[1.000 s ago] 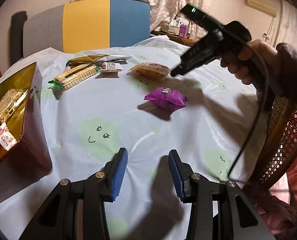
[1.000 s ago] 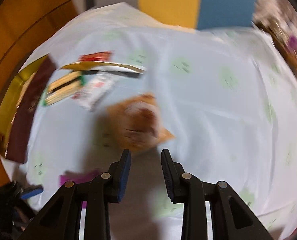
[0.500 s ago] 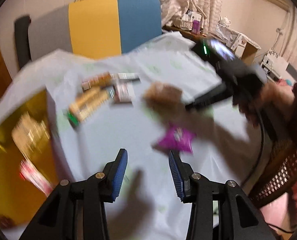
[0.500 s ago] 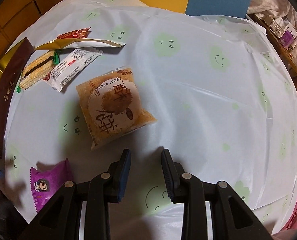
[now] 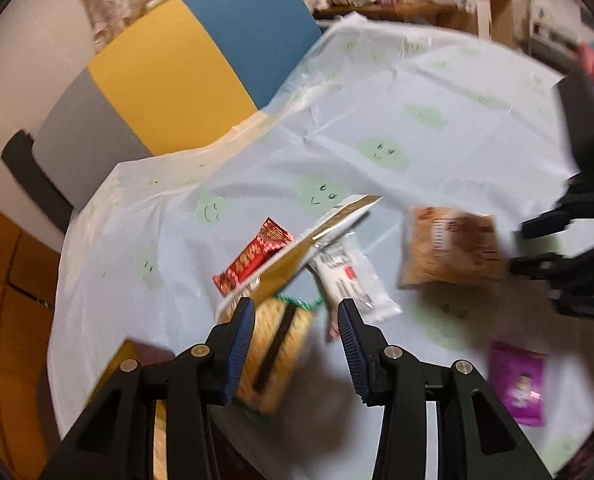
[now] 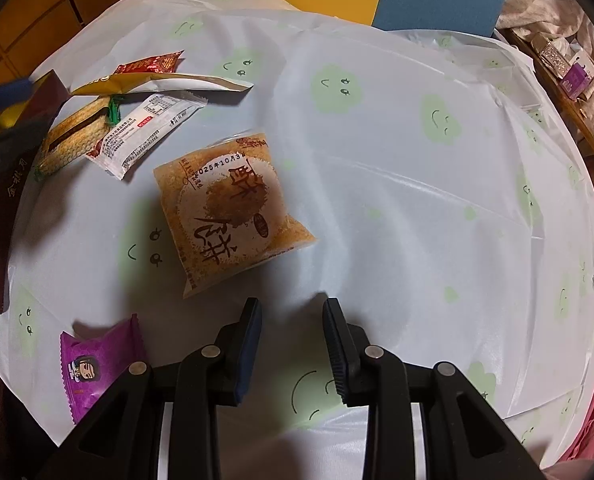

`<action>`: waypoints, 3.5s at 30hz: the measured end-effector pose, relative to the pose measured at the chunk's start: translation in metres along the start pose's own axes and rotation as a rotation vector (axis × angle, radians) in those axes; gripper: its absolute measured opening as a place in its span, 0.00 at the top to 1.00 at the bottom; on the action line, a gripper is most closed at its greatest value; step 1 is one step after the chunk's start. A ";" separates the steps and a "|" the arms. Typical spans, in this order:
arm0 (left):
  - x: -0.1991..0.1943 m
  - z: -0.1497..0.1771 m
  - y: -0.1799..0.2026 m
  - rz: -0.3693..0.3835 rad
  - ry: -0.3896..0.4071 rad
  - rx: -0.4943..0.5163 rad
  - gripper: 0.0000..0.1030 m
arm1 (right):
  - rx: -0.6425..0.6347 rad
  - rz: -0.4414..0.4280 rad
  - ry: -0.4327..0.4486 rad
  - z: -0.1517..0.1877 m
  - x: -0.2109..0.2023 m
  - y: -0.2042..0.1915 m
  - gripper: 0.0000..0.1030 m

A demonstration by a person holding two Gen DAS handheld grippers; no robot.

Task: Organize snacks
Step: 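Reach the left tool to the white-and-gold stick packet and close on it, then lift the stick packet with the left tool while the right tool grasps the purple packet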

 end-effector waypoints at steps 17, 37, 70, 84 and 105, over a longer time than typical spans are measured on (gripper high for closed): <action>0.069 -0.033 -0.010 -0.002 -0.076 0.078 0.85 | -0.001 -0.007 -0.008 -0.002 0.000 0.002 0.68; -0.060 0.047 0.023 0.354 0.166 -0.365 0.93 | -0.019 0.021 0.011 0.001 0.002 0.002 0.68; -0.039 0.157 0.093 0.180 0.192 -0.400 0.71 | -0.003 -0.138 0.034 0.009 -0.021 0.017 0.60; -0.039 0.161 0.093 0.188 0.215 -0.429 0.70 | -0.338 -0.376 0.063 0.037 -0.042 -0.057 0.33; -0.043 0.163 0.094 0.171 0.246 -0.430 0.75 | -0.365 -0.193 0.115 0.036 -0.032 -0.076 0.47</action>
Point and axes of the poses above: each gripper's, at about its wrist camera, not at the fingertips, and x roughly the way its jaws point, y to its right, z to its underside, the point moved 1 cm from there along x, roughly the way its jaws point, and after that the axes turned 13 degrees about z, right-handed, at the moved point
